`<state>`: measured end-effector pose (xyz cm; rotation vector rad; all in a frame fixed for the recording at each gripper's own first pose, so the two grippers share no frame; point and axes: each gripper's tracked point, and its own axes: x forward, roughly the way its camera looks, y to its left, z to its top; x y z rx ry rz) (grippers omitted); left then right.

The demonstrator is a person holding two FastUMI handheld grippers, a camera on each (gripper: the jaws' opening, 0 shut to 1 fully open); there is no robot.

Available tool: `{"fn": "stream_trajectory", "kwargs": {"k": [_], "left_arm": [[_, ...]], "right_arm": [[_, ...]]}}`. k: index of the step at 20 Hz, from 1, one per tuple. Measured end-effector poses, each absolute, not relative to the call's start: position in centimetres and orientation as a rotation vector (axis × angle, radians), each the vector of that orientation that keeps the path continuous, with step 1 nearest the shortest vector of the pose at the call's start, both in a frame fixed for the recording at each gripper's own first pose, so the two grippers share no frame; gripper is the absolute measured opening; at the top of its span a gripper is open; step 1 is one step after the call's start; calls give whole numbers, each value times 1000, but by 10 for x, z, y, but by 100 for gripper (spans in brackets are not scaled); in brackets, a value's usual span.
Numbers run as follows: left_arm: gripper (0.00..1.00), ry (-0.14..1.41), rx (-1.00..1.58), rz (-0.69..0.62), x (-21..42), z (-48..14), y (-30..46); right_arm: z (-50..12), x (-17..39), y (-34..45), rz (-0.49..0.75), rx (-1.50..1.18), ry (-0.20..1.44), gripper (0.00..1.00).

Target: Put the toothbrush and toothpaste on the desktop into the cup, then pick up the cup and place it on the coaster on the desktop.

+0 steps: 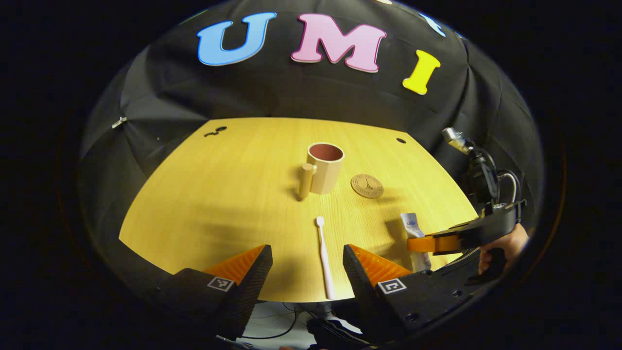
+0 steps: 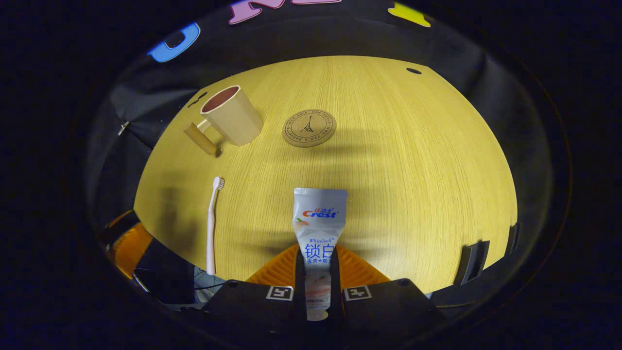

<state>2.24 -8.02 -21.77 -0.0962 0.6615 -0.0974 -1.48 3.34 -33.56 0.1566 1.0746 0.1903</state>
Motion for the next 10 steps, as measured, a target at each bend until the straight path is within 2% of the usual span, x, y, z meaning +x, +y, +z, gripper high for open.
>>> {"fn": "stream_trajectory", "kwargs": {"k": [4,10], "left_arm": [[90,798,-45,-102,36,-258,-93],[86,899,-26,-101,62,-287,-111]], "right_arm": [[-326,-29,6,195,159,1096,23],[-318,-35,-22,173,231,1095,23]]}}
